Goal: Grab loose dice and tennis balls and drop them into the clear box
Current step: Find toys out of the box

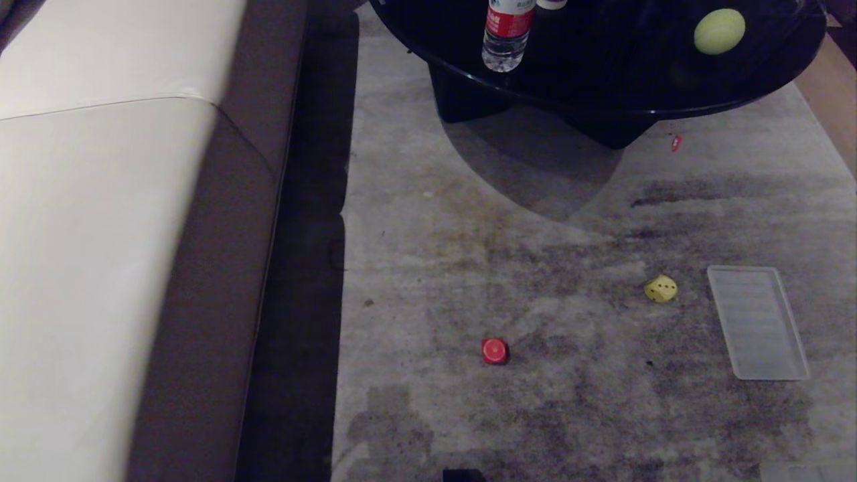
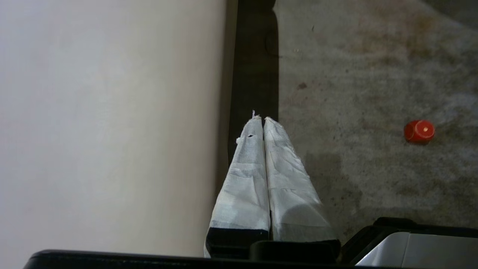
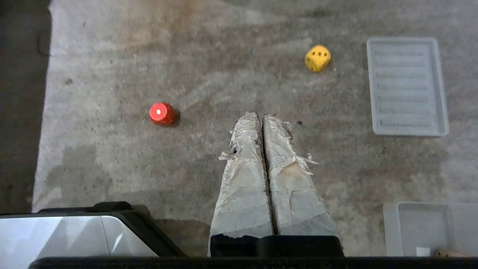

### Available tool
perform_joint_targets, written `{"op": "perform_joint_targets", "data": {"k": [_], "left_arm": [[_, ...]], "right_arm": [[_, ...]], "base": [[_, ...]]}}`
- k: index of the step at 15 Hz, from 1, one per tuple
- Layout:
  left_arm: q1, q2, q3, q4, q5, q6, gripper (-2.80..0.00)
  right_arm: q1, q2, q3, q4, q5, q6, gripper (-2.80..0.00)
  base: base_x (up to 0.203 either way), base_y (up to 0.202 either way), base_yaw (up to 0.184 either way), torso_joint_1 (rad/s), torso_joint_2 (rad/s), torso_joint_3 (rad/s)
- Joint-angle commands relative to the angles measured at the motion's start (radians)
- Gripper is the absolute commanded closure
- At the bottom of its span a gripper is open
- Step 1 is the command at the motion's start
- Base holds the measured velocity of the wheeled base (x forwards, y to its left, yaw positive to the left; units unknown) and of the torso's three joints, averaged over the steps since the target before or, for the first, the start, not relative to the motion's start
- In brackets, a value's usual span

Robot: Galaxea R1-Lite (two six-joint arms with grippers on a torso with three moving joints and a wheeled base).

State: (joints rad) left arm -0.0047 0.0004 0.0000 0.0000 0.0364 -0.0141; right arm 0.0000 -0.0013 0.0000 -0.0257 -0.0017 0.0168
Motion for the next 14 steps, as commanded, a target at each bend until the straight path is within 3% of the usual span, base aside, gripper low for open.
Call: {"op": "perform_joint_targets", "data": {"k": [1,7,10,14], "left_arm": [[0.000,0.001,0.002,0.000,-0.001,0.003,0.00],[-0.001,0.001,0.002,0.000,-0.001,0.000,0.00],[0.000,0.001,0.002,0.000,0.000,0.000,0.00],[0.000,0.001,0.002,0.000,0.000,-0.006,0.00]], "right_arm": [[0.001,0.001,0.011,0.000,0.000,0.000,0.00],[0.001,0.001,0.011,0.000,0.000,-0.001,0.00],[0.000,0.001,0.012,0.000,0.000,0.000,0.00],[0.000,0.001,0.011,0.000,0.000,-0.001,0.00]], "base": [[0.000,0.000,0.000,0.006,0.00,-0.192],[0.000,0.000,0.000,0.002,0.00,-0.039],[-0.135,0.000,-0.002,0.000,0.00,-0.003],[0.000,0.000,0.000,0.000,0.00,0.000]]}}
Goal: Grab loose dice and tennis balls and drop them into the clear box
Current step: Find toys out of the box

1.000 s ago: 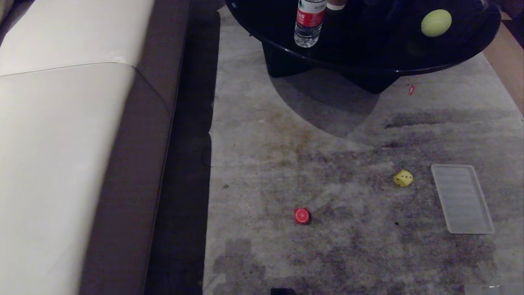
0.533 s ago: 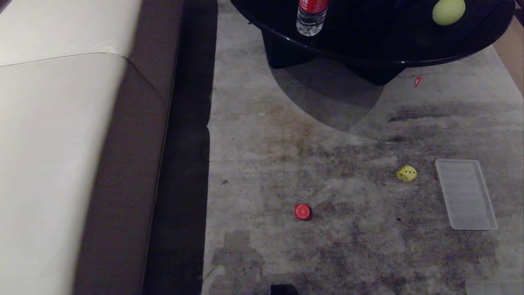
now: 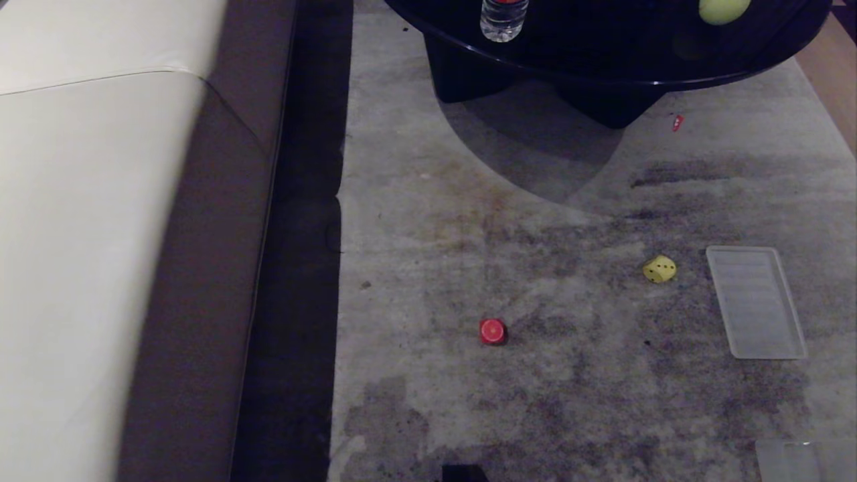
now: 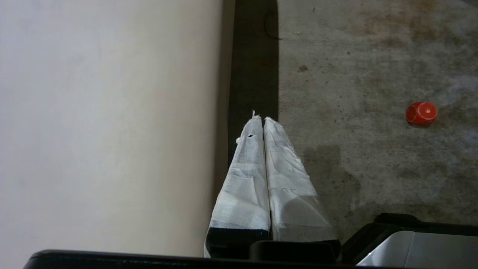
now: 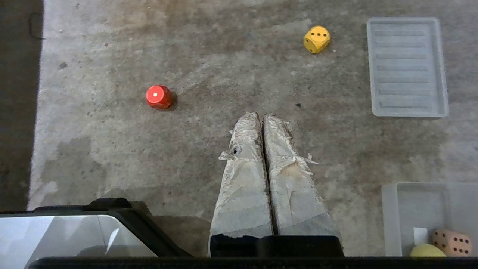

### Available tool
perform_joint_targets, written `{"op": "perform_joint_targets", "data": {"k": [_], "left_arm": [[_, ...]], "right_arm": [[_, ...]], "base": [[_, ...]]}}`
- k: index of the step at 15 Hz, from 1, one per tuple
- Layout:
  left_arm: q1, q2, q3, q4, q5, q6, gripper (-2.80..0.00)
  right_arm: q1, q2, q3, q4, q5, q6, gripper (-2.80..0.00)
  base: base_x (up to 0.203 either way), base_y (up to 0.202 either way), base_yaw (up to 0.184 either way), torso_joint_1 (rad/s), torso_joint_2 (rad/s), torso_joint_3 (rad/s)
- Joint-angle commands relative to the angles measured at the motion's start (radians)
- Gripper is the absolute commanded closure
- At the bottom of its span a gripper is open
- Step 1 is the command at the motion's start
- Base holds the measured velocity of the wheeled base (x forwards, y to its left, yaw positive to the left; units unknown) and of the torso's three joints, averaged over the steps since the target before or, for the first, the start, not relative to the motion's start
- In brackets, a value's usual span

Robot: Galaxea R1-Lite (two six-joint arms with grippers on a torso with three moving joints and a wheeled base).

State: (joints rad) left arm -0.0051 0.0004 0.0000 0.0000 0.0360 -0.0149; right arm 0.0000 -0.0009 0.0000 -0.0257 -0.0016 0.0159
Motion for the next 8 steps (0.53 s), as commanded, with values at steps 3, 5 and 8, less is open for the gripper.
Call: {"op": "perform_joint_targets", "data": {"k": [3,5,8], "left_arm": [[0.001,0.001,0.002,0.000,0.001,0.001,0.00],[0.001,0.001,0.002,0.000,0.001,-0.002,0.00],[0.001,0.001,0.002,0.000,0.001,-0.004,0.00]], "right_arm": [[0.000,0.001,0.012,0.000,0.000,-0.001,0.00],[0.001,0.001,0.012,0.001,0.000,-0.001,0.00],[0.000,0.001,0.011,0.000,0.000,-0.001,0.00]], "base": [[0.000,0.000,0.000,0.000,0.00,0.000],[-0.002,-0.083,0.006,0.005,0.01,0.006],[0.000,-0.163,0.007,0.001,0.00,0.003]]}}
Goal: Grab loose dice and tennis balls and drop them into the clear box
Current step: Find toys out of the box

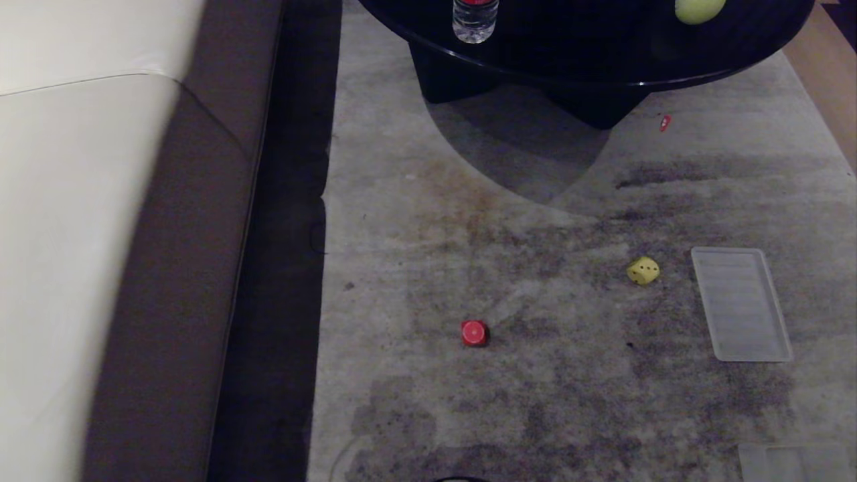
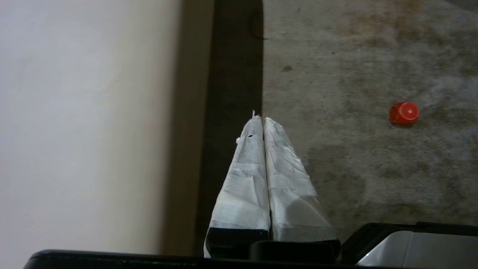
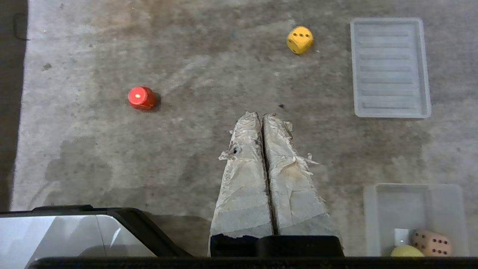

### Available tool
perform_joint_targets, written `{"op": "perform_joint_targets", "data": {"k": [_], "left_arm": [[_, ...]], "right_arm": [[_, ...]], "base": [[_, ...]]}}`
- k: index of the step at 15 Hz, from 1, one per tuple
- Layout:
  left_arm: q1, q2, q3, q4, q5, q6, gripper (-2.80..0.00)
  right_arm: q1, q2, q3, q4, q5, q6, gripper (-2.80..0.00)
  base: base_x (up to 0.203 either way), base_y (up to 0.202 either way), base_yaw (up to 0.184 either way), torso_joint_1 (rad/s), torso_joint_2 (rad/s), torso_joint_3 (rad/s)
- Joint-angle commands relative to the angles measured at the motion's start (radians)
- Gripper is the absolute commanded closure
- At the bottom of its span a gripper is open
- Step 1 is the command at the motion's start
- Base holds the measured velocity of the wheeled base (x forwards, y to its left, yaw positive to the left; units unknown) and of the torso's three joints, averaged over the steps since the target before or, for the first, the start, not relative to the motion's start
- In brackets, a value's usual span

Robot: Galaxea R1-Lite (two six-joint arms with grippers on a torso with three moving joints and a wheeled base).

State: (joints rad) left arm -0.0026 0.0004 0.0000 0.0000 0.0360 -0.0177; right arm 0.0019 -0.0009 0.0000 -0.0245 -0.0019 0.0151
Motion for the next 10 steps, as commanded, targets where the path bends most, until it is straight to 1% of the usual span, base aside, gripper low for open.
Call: {"op": "perform_joint_targets", "data": {"k": [1,10], "left_arm": [[-0.002,0.001,0.002,0.000,0.001,-0.001,0.00],[-0.002,0.001,0.002,0.000,0.002,-0.004,0.00]], "right_arm": [[-0.002,0.001,0.012,-0.002,0.000,0.000,0.00],[-0.001,0.001,0.011,0.000,0.000,0.000,0.00]], "base": [[0.000,-0.104,-0.007,0.012,0.00,0.003],[0.000,0.000,0.000,0.000,0.00,0.000]]}}
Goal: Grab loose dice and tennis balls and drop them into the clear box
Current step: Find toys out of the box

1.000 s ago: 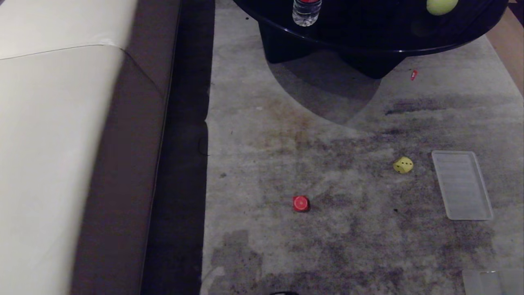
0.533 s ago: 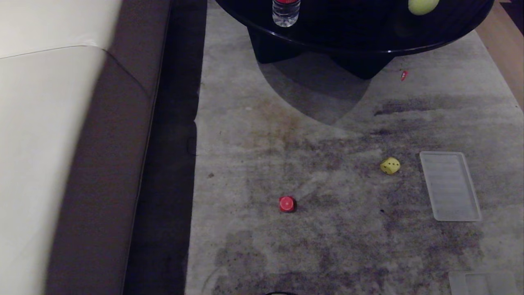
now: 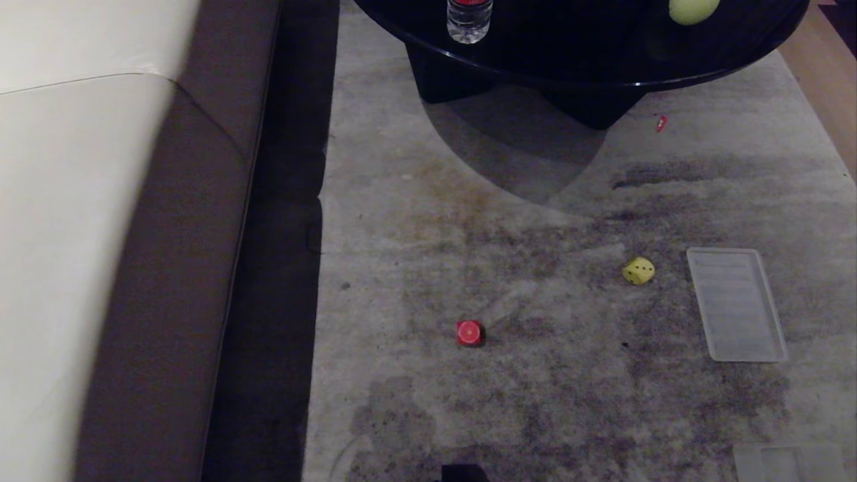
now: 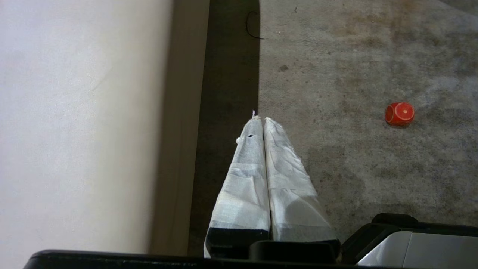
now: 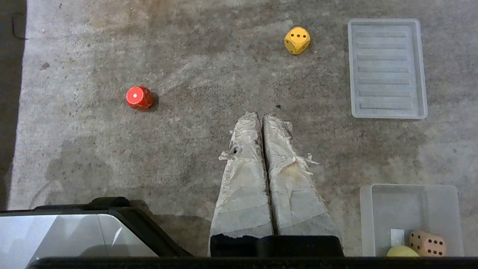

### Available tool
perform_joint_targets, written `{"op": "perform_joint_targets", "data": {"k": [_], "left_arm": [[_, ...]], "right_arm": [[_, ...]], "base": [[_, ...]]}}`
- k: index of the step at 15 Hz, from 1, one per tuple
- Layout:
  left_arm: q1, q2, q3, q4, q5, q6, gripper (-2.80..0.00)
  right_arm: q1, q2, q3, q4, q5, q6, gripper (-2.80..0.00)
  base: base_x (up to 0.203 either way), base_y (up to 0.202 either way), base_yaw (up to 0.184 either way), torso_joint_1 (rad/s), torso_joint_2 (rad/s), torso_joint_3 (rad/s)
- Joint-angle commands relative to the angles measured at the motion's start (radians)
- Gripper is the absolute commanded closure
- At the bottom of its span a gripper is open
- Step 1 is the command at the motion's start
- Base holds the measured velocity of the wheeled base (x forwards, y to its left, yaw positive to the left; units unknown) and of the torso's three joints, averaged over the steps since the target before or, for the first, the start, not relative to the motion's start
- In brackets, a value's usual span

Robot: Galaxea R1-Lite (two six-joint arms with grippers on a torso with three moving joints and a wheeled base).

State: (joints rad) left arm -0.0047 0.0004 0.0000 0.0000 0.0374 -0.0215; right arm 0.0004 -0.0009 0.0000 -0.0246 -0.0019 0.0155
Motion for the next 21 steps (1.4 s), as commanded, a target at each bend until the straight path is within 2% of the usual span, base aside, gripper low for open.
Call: {"op": "perform_joint_targets", "data": {"k": [1,7,21], "left_arm": [[0.000,0.001,0.002,0.000,0.001,0.000,0.00],[0.000,0.001,0.002,0.000,0.004,-0.009,0.00],[0.000,0.001,0.002,0.000,0.004,-0.007,0.00]], "right_arm": [[0.000,0.001,0.012,-0.001,0.000,0.000,0.00],[0.001,0.001,0.012,-0.001,0.000,0.000,0.00],[0.000,0.001,0.011,-0.001,0.002,0.000,0.00]], "base": [[0.000,0.000,0.000,0.000,0.00,0.000],[0.000,0.000,0.000,0.001,0.00,-0.016],[0.000,0.000,0.000,0.001,0.00,-0.193]]}}
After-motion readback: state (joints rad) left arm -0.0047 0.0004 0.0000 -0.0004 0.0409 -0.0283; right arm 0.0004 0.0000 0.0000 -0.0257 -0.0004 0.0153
